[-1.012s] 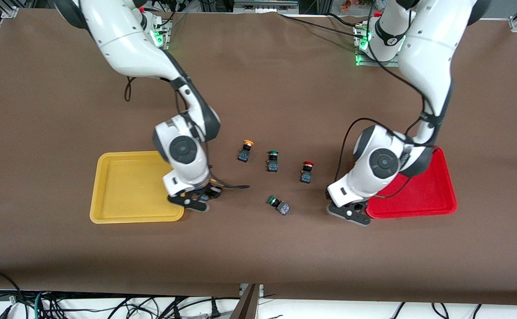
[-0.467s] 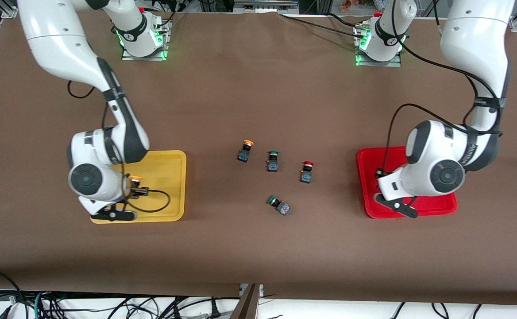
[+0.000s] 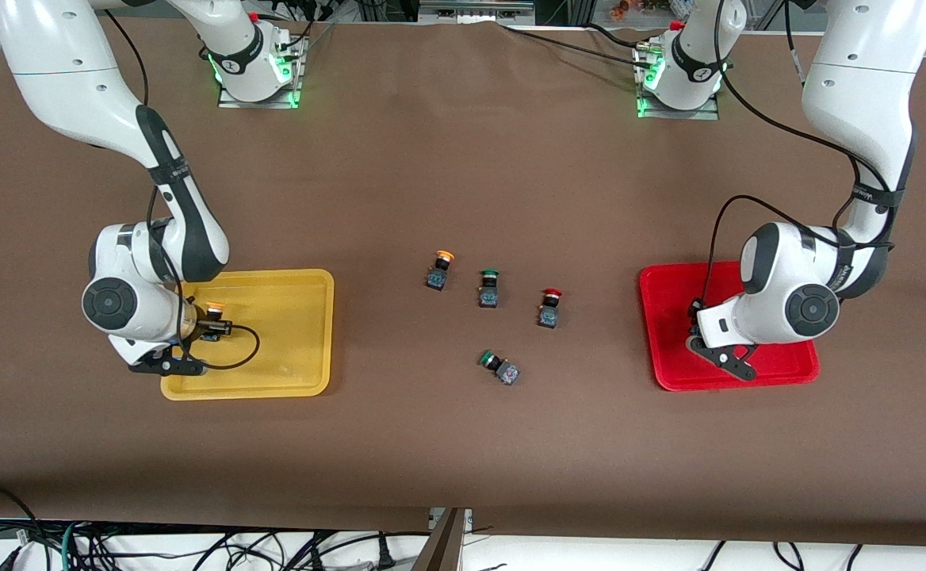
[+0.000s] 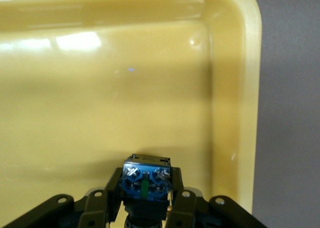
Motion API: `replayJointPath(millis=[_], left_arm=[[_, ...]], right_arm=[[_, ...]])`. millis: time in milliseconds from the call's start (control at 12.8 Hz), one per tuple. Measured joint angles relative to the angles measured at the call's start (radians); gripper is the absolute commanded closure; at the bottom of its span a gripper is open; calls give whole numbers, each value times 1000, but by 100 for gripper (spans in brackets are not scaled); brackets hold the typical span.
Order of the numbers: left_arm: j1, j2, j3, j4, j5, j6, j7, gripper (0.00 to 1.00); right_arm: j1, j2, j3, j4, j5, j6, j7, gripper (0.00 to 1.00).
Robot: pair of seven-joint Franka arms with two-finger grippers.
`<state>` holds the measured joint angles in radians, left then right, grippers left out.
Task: Place red and yellow buttons in trays
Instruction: 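Lower the orange button into the yellow tray while the left gripper lowers red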
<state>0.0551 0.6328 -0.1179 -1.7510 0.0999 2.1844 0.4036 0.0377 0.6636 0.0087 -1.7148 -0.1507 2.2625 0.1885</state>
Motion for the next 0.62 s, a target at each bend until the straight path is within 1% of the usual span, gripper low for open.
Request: replayJointPath(millis=[78, 234, 389, 467, 623], left_arm=[[9, 0, -8, -3, 0, 4, 0, 1], [15, -4, -26, -3, 0, 9, 0, 0], [20, -33, -65, 4, 0, 12, -3, 0], [19, -62, -89, 11, 0, 9, -21, 0], [16, -116, -164, 33, -1, -31, -146, 0]], right_arm=[[-5, -3, 0, -7, 0, 5, -5, 0], [-8, -8, 2, -6, 0, 10, -10, 0], [-8, -32, 17, 6, 0, 5, -19, 0], [-8, -54, 38, 19, 0, -20, -22, 0], [-5, -88, 113, 53, 38, -112, 48, 0]])
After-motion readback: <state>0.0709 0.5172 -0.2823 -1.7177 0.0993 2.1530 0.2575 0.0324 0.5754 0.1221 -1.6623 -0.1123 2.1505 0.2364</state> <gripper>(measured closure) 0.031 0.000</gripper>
